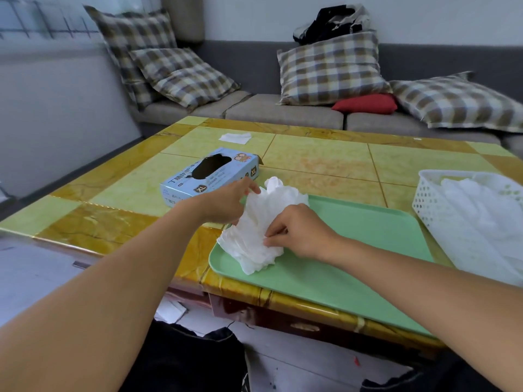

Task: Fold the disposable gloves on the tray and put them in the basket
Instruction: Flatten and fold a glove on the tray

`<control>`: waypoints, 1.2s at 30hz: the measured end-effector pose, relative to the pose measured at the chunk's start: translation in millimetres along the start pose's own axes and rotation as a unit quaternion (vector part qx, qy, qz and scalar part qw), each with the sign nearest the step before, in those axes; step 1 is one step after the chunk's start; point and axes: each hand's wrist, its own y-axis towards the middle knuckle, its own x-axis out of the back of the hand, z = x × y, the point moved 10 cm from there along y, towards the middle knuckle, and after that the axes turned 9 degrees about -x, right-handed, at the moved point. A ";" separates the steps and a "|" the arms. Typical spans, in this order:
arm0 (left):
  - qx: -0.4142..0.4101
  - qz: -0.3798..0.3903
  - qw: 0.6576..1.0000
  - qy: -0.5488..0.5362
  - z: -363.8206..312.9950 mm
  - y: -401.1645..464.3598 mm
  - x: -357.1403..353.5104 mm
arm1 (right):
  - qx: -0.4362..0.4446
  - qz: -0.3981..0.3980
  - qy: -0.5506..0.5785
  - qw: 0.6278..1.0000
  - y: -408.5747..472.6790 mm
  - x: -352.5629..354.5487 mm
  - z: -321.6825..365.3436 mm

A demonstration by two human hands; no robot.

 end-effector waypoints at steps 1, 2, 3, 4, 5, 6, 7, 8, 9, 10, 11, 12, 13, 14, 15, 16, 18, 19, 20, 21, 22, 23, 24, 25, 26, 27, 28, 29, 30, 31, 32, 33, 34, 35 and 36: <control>-0.001 0.005 1.000 0.019 0.2 -1.5 -1.1 | 0.009 0.011 0.008 1.000 0.2 2.5 0.2; -0.001 0.013 0.999 0.040 0.8 -3.1 -3.0 | 0.020 0.022 0.014 0.999 -0.6 5.4 0.2; 0.000 0.024 0.998 0.057 1.5 -4.2 -5.5 | 0.025 0.033 0.025 0.999 -2.5 9.2 -1.0; 0.000 0.035 0.998 0.060 3.3 -4.8 -7.9 | 0.024 0.048 0.043 0.998 -3.8 12.5 -3.8; 0.002 0.047 0.997 0.055 3.7 -5.4 -10.5 | 0.018 0.066 0.064 0.996 -6.1 16.0 -7.4; 0.003 0.055 0.997 0.049 4.8 -5.1 -12.0 | 0.011 0.088 0.088 0.992 -7.8 18.2 -11.6; 0.004 0.059 0.997 0.044 5.8 -4.0 -13.3 | 0.003 0.110 0.117 0.987 -10.8 19.8 -14.6; 0.004 0.062 0.997 0.043 5.3 -2.7 -14.5 | -0.009 0.133 0.158 0.978 -14.0 20.6 -18.5; 0.005 0.066 0.997 0.046 5.7 -2.7 -16.2 | -0.031 0.161 0.213 0.963 -17.2 18.8 -23.0; 0.003 0.068 0.996 0.054 4.0 -1.3 -17.5 | -0.060 0.191 0.278 0.939 -22.2 17.0 -26.5; 0.003 0.072 0.995 0.064 2.3 -1.7 -18.4 | -0.087 0.218 0.342 0.910 -27.3 15.4 -27.5; 0.002 0.076 0.994 0.079 0.8 -2.1 -18.9 | -0.109 0.230 0.400 0.881 -30.4 16.2 -28.2; -0.002 0.075 0.992 0.099 -3.1 -2.4 -16.5 | -0.123 0.222 0.452 0.855 -32.2 22.9 -29.0; -0.010 0.066 0.991 0.120 -8.1 -2.3 -10.7 | -0.133 0.202 0.503 0.829 -31.4 32.0 -30.4; -0.024 0.055 0.990 0.124 -14.9 -1.4 -3.6 | -0.140 0.179 0.555 0.800 -30.1 42.7 -31.6; -0.048 0.048 0.994 0.091 -26.7 -1.1 1.4 | -0.145 0.159 0.604 0.767 -29.3 52.6 -34.1; -0.100 0.066 0.988 -0.096 -62.6 -2.6 2.7 | -0.151 0.143 0.668 0.714 -30.6 65.8 -38.5; -0.121 0.082 0.968 -0.204 -83.1 -4.8 0.4 | -0.153 0.141 0.674 0.708 -31.4 68.8 -41.5; -0.135 0.095 0.941 -0.296 -104.3 -5.3 -2.8 | -0.156 0.138 0.672 0.711 -31.9 72.6 -46.6; -0.137 0.102 0.918 -0.359 -121.9 -5.6 -6.8 | -0.159 0.144 0.676 0.705 -33.7 74.3 -50.3; -0.131 0.096 0.904 -0.396 -131.7 -5.1 -9.0 | -0.160 0.158 0.691 0.687 -35.2 72.8 -50.3; -0.122 0.083 0.896 -0.419 -139.2 0.2 -12.7 | -0.158 0.169 0.706 0.670 -38.6 75.3 -52.2; -0.114 0.063 0.893 -0.432 -145.9 5.3 -15.3 | -0.151 0.174 0.712 0.663 -42.5 80.5 -54.0; -0.107 0.032 0.894 -0.434 -147.1 10.9 -14.6 | -0.136 0.179 0.712 0.666 -45.8 86.0 -53.3; -0.106 -0.003 0.896 -0.430 -150.2 15.5 -12.2 | -0.119 0.175 0.705 0.677 -50.8 92.9 -54.4; -0.106 -0.035 0.899 -0.424 -151.4 19.8 -8.4 | -0.108 0.160 0.688 0.700 -54.9 99.4 -56.9; -0.108 -0.059 0.899 -0.420 -152.5 21.8 -4.5 | -0.110 0.135 0.657 0.733 -58.1 104.1 -62.5; -0.112 -0.075 0.900 -0.415 -154.6 23.6 -1.7 | -0.126 0.100 0.620 0.768 -61.5 108.4 -71.9; -0.115 -0.084 0.901 -0.410 -156.4 24.4 0.6 | -0.147 0.059 0.587 0.794 -65.1 113.6 -81.1; -0.121 -0.085 0.903 -0.404 -158.7 23.8 2.3 | -0.163 0.022 0.562 0.811 -68.2 118.6 -88.7; -0.129 -0.081 0.906 -0.396 -162.1 23.1 2.8 | -0.171 -0.006 0.543 0.822 -71.5 124.5 -95.7; -0.134 -0.073 0.908 -0.389 -164.5 21.8 2.4 | -0.174 -0.026 0.535 0.826 -73.2 129.3 -100.6; -0.138 -0.059 0.911 -0.384 -167.8 19.8 0.6 | -0.176 -0.042 0.535 0.825 -75.1 133.2 -103.7; -0.139 -0.044 0.912 -0.383 -170.9 18.9 -2.8 | -0.177 -0.053 0.537 0.823 -76.8 136.1 -106.0; -0.139 -0.028 0.912 -0.386 -173.7 18.7 -7.6 | -0.179 -0.057 0.537 0.823 -78.6 136.9 -107.7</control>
